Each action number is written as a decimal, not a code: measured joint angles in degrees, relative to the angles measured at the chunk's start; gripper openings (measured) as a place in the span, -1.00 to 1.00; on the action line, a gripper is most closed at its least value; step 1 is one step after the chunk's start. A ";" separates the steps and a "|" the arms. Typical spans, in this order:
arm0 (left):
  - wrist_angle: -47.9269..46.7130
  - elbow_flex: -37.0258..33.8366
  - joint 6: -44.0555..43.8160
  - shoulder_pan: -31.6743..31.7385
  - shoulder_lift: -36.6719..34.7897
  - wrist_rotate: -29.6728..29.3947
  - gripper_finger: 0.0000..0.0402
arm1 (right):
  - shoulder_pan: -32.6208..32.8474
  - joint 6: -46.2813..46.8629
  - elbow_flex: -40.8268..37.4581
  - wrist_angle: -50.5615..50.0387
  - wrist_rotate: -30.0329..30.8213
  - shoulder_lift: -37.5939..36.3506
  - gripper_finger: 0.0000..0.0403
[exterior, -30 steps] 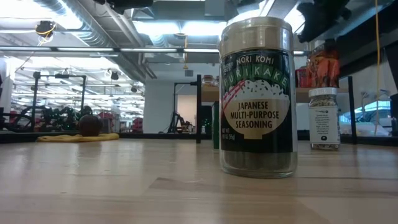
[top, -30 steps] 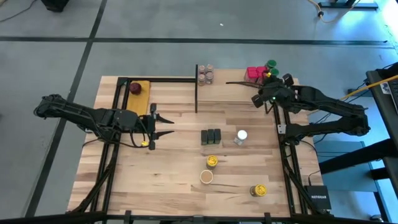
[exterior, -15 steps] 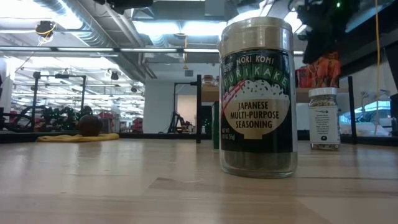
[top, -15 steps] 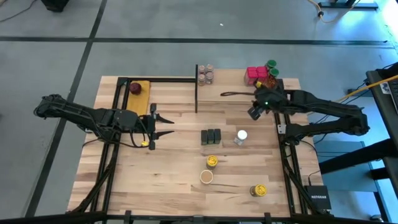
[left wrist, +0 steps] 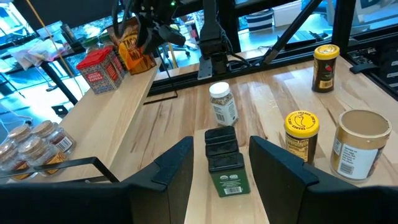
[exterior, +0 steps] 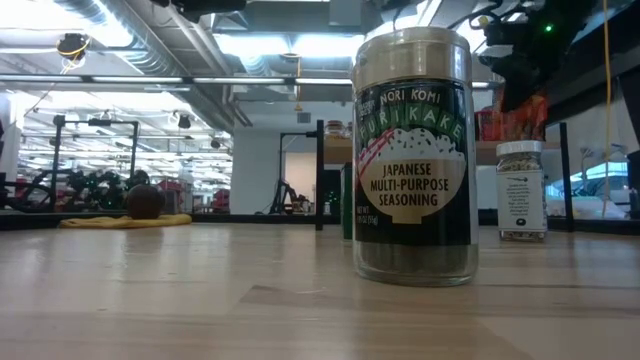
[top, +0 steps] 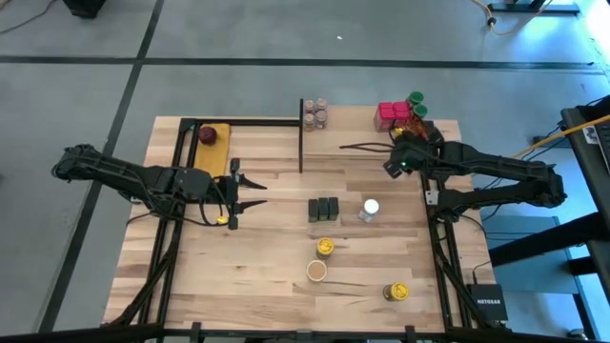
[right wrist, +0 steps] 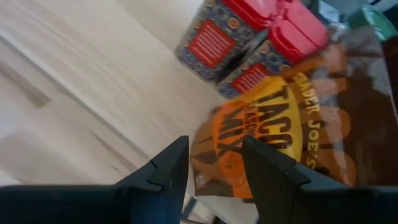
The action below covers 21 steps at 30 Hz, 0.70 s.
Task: Shelf spices
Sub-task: Put the orange seasoning bag on the shelf and align it with the other orange seasoning bag, then put the right black seasoning can on the shelf
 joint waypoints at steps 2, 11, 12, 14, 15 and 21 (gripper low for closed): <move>-0.01 0.00 0.01 0.00 -0.01 0.01 -0.25 | 0.00 0.72 0.00 -1.15 1.14 0.00 -0.23; -0.02 0.00 0.00 0.00 -0.01 0.02 -0.25 | 0.00 0.98 0.00 -1.45 0.94 0.00 -0.23; -0.02 0.00 0.00 0.00 0.00 0.02 -0.25 | 0.00 0.99 0.01 -1.40 0.70 -0.03 -0.23; -0.03 0.00 0.00 0.00 -0.01 0.02 -0.25 | 0.00 1.01 0.86 -1.88 -1.88 -0.07 -0.23; -0.03 0.00 0.00 0.00 -0.02 0.02 -0.25 | 0.00 1.10 1.91 -2.21 -4.32 -0.07 -0.23; -0.70 0.00 -0.15 0.00 -0.02 0.02 -0.25 | 4.39 8.09 10.08 -5.45 -18.71 -1.15 -0.23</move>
